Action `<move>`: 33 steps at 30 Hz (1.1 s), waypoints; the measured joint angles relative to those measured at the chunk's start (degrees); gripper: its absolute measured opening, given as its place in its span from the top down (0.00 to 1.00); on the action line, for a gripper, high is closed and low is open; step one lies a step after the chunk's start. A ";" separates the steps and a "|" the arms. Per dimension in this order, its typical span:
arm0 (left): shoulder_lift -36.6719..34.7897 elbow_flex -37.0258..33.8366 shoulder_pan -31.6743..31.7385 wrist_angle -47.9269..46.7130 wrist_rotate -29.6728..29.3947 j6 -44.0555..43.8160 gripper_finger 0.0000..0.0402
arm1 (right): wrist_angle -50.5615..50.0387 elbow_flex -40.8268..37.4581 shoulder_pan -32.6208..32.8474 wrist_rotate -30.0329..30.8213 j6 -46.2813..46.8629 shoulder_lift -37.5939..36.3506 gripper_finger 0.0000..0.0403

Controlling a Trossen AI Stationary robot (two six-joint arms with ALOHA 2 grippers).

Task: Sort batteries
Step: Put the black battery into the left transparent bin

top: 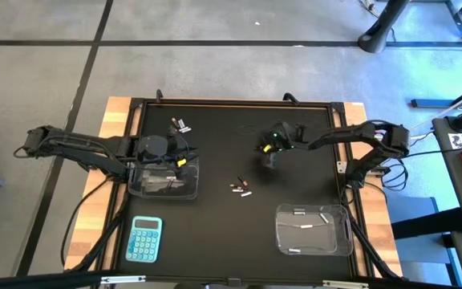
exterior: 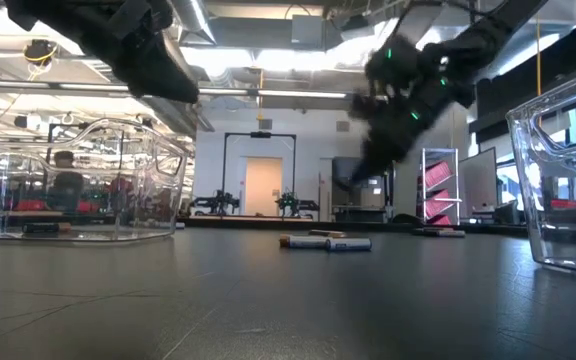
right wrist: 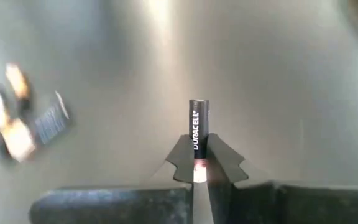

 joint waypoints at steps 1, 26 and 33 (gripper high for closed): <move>0.41 -0.17 0.02 1.81 0.12 1.43 0.68 | 5.11 0.01 1.48 -0.18 0.49 0.00 0.97; 19.53 -5.70 0.00 61.12 13.62 8.13 0.45 | 51.35 0.37 14.64 -3.11 1.12 3.69 0.97; 23.42 -1.29 0.07 61.05 13.59 9.63 0.50 | 51.41 0.37 14.64 -3.11 1.10 3.69 0.97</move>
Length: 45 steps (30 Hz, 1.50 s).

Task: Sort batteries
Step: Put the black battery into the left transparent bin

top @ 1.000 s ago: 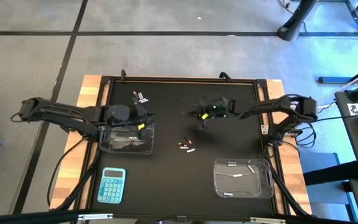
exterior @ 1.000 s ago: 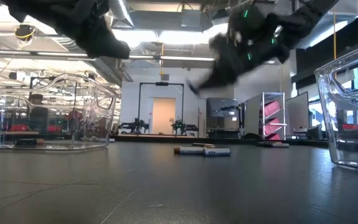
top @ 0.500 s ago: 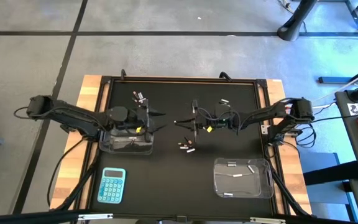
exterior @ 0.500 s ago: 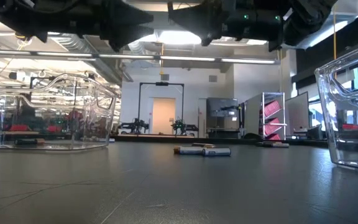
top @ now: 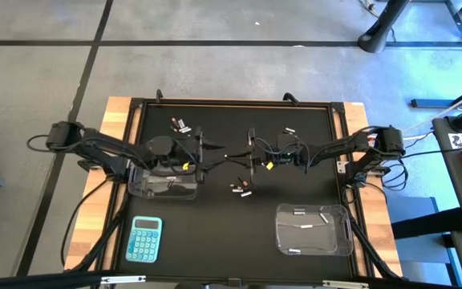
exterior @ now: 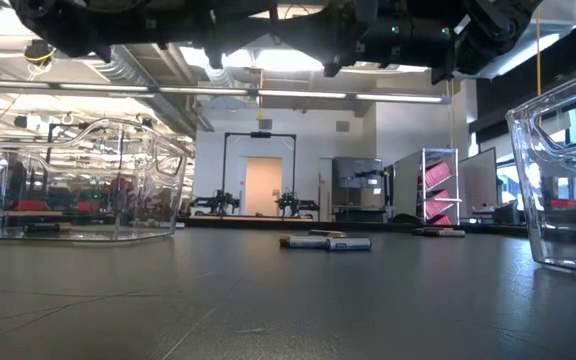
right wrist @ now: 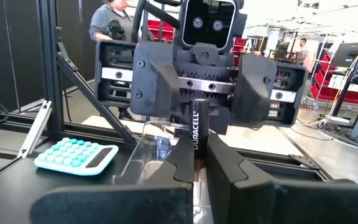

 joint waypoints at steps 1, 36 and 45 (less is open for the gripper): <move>0.28 0.25 0.00 -0.05 0.08 0.24 0.51 | -0.01 0.00 0.00 0.00 0.00 0.00 0.97; 1.97 0.67 0.09 -2.57 4.72 4.86 0.93 | -6.92 0.24 0.09 2.32 -0.70 -0.26 0.66; -7.45 4.93 -0.26 -25.55 -2.24 6.74 0.95 | -16.93 -0.31 -0.27 14.34 -0.89 0.12 0.46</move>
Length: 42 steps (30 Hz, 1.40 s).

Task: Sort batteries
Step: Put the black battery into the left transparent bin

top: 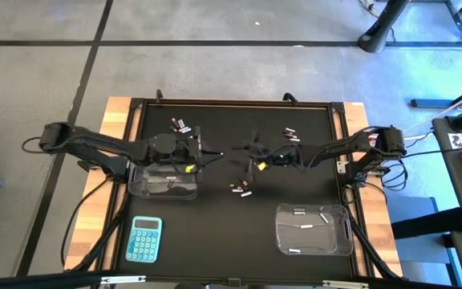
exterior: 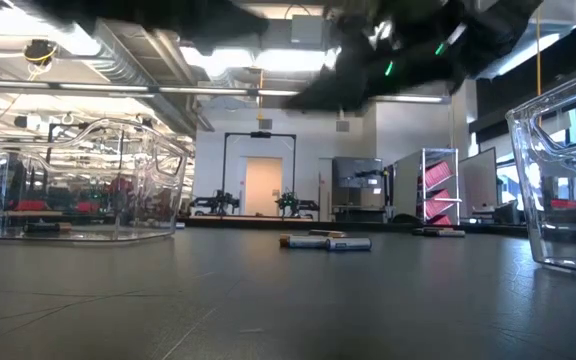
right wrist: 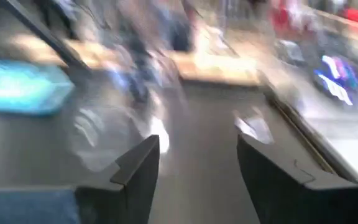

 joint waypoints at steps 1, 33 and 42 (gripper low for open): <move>-1.50 1.21 -0.07 -4.30 -0.37 0.03 0.95 | -0.85 0.00 -0.17 2.84 -0.40 0.51 0.46; -0.78 4.66 3.66 -80.28 12.24 -44.05 0.95 | -2.82 0.28 -0.17 11.20 -3.99 -0.16 0.48; 0.40 4.64 4.44 -80.56 15.02 -60.60 0.94 | -2.85 0.28 -0.14 10.67 -3.61 -0.16 0.48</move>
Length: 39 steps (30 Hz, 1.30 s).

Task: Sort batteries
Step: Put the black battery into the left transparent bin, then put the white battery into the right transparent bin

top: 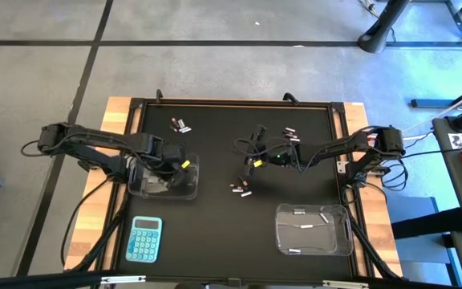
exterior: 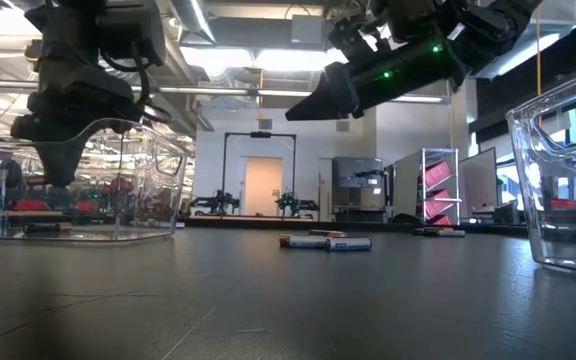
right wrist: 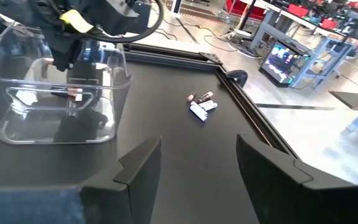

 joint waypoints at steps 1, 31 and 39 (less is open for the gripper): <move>0.00 0.00 0.00 0.02 -0.06 -0.72 0.94 | 0.02 0.00 0.00 -0.45 0.00 0.00 0.48; -2.24 -5.45 0.83 4.43 -0.64 -2.73 0.63 | -0.16 0.03 0.02 -1.99 0.01 -0.02 0.48; -14.39 -0.39 0.22 13.22 -8.79 7.08 0.61 | -17.56 0.67 -1.99 5.09 6.08 -3.94 0.48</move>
